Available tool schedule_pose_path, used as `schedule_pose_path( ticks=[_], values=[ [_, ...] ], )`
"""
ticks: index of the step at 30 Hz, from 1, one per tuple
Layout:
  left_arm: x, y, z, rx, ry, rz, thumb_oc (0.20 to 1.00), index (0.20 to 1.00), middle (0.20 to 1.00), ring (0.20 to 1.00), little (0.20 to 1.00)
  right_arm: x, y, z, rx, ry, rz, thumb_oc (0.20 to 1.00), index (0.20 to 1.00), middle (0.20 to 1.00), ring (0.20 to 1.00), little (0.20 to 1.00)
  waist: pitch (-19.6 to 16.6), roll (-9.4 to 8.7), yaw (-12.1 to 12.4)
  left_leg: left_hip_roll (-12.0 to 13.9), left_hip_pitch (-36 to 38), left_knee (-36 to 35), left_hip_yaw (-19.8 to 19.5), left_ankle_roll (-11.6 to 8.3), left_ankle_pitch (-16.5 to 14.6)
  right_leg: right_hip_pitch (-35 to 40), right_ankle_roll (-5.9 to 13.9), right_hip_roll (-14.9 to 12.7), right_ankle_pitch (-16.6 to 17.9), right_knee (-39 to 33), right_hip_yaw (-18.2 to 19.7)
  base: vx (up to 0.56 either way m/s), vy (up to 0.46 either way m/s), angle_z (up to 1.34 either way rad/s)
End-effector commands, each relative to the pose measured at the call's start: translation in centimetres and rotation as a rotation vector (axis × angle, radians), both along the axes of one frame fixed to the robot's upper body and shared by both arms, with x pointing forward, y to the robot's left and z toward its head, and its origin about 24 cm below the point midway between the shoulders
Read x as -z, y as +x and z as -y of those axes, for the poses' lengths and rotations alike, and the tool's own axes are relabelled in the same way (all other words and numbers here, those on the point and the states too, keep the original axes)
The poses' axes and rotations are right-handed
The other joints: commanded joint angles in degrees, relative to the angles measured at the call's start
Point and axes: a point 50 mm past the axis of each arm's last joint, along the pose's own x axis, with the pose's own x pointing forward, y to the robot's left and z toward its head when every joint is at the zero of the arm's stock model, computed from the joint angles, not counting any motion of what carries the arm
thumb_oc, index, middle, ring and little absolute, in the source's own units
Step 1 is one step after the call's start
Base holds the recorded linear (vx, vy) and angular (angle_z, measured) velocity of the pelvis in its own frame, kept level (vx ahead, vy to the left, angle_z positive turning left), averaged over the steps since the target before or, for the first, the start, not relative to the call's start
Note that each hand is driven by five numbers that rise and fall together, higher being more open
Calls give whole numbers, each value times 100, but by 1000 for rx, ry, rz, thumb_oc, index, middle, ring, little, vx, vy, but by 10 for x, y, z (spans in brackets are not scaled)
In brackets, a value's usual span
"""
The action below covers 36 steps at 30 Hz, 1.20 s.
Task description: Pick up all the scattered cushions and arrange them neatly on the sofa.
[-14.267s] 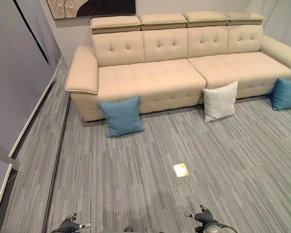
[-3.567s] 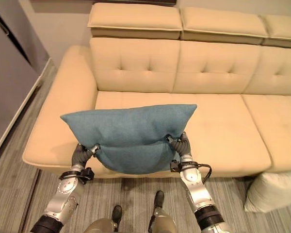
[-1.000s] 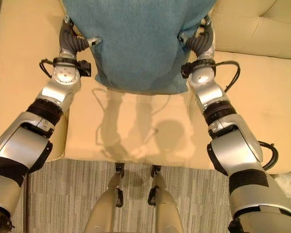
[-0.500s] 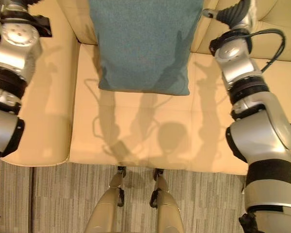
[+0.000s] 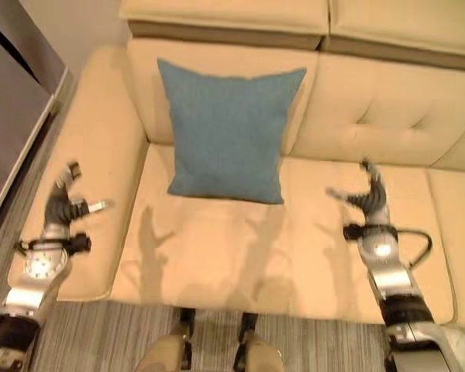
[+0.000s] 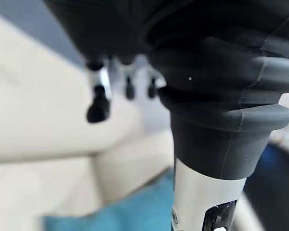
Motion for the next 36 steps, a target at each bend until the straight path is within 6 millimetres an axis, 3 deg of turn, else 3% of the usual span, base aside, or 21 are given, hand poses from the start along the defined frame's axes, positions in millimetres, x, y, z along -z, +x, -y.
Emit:
schedule_pose_path(
  ticks=[1, 3, 4, 8, 9, 10, 12, 15, 19, 20, 22, 26, 29, 32, 33, 36],
  values=[
    [43, -28, -7, -31, 16, -183, 1000, 1000, 1000, 1000, 1000, 27, -26, 5, -38, -49, -121, 1000, 1000, 1000, 1000, 1000, -498, 28, 32, 35, 467, 23, 200, -99, -499, 310, 418, -43, -323, 25, -18, 13, 48, -10],
    [84, -59, -8, -55, 11, -388, 1000, 1000, 1000, 1000, 1000, 55, -43, 4, -31, -27, -239, 1000, 1000, 1000, 1000, 1000, -550, 45, 31, 60, 624, 23, 266, -86, -528, 407, 427, -41, -324, 25, 27, 1, 39, -13],
    [118, -88, -5, -70, -5, -566, 1000, 1000, 1000, 1000, 1000, 78, -58, 1, -33, -9, -346, 1000, 1000, 1000, 1000, 1000, -589, 56, 24, 67, 698, 23, 308, -73, -547, 456, 436, -37, -345, 25, 69, -45, 36, -15],
    [172, -129, 11, -116, -35, -861, 1000, 1000, 1000, 1000, 1000, 118, -82, -8, -20, 20, -529, 1000, 1000, 1000, 1000, 1000, -495, 43, 0, 81, 837, 134, 373, -81, -536, 646, 388, -42, -377, 25, 124, -75, 7, -3],
    [188, -147, 17, -141, -37, -973, 1000, 1000, 1000, 1000, 1000, 137, -93, -15, -24, 21, -630, 1000, 1000, 1000, 1000, 1000, -458, 10, 12, 95, 822, 448, 323, -78, -681, 723, 350, -42, -382, 25, 162, -130, 6, 3],
    [194, -153, 22, -136, -46, -1013, 1000, 1000, 1000, 1000, 1000, 143, -97, -18, -32, 11, -670, 1000, 1000, 1000, 1000, 1000, -396, -11, 58, 87, 805, 717, 184, -72, -793, 770, 323, -32, -382, 25, 234, -211, 38, -1],
    [200, -156, 31, -120, -44, -1051, 1000, 1000, 1000, 1000, 1000, 151, -100, -20, -29, 6, -727, 1000, 1000, 1000, 1000, 1000, -286, -49, 153, -29, 668, 1145, -336, -109, -975, 771, 291, -46, -328, 25, 398, -223, 79, -17],
    [203, -151, 38, -119, -63, -1051, 1000, 1000, 1000, 1000, 1000, 159, -101, -24, -30, -8, -790, 1000, 1000, 1000, 1000, 1000, -248, -22, 216, -100, 745, 1466, -966, -142, -982, 729, 293, -115, -192, 112, 547, -213, 147, -54],
    [201, -136, 44, -73, -9, -1021, 1000, 1000, 1000, 1000, 1000, 163, -101, -23, 16, -2, -827, 1000, 1000, 1000, 1000, 1000, -266, 101, 200, -279, 1040, 1348, -1568, -56, -1204, 253, 374, -260, -92, 569, 876, -253, 217, -58],
    [202, -135, 46, -64, 0, -1027, 1000, 1000, 1000, 1000, 1000, 165, -103, -24, 25, 0, -847, 1000, 1000, 1000, 1000, 1000, -297, 101, 170, -299, 1135, 1179, -1501, 12, -1442, 158, 419, -323, -42, 569, 927, -270, 210, -62],
    [203, -132, 51, -67, 2, -1030, 1000, 1000, 1000, 1000, 1000, 168, -105, -24, 61, 7, -869, 1000, 1000, 1000, 1000, 1000, -299, 116, 143, -403, 1194, 1128, -1337, 125, -1636, -127, 586, -514, 180, 595, 1010, -305, 260, -62],
    [203, -128, 49, -100, 3, -1030, 1000, 1000, 1000, 1000, 1000, 174, -115, -25, 92, 2, -926, 1000, 1000, 1000, 1000, 1000, -213, 71, 180, -738, 1066, 1159, -1096, 278, -1666, -563, 885, -857, 588, 367, 1011, -340, 205, -64],
    [202, -129, 43, -107, 12, -1048, 1000, 1000, 1000, 1000, 1000, 176, -123, -20, 113, -1, -951, 1000, 1000, 1000, 1000, 1000, -84, 88, 322, -742, 868, 1271, -797, 421, -1534, -542, 675, -888, 226, 834, 470, -389, 97, -62],
    [205, -143, 41, -111, 13, -1095, 1000, 1000, 1000, 1000, 1000, 181, -136, -19, 116, 0, -987, 1000, 1000, 1000, 1000, 1000, -162, 99, 393, -709, 857, 1098, -678, 558, -1296, -262, 451, -684, -201, 1687, 395, -235, 63, -80],
    [205, -143, 41, -111, 14, -1095, 1000, 1000, 1000, 1000, 1000, 181, -136, -19, 116, 0, -987, 1000, 1000, 1000, 1000, 1000, -173, 92, 390, -717, 842, 1091, -679, 560, -1280, -277, 453, -692, -191, 1682, 396, -145, 17, -65],
    [209, -162, 38, -144, -20, -1150, 1000, 1000, 1000, 1000, 1000, 186, -147, -23, 120, 19, -1010, 1000, 1000, 1000, 1000, 1000, -401, 42, 668, -649, 686, 895, -390, 606, -1097, 493, 340, -537, -775, 1875, 19, -287, -70, -66]
  ],
)
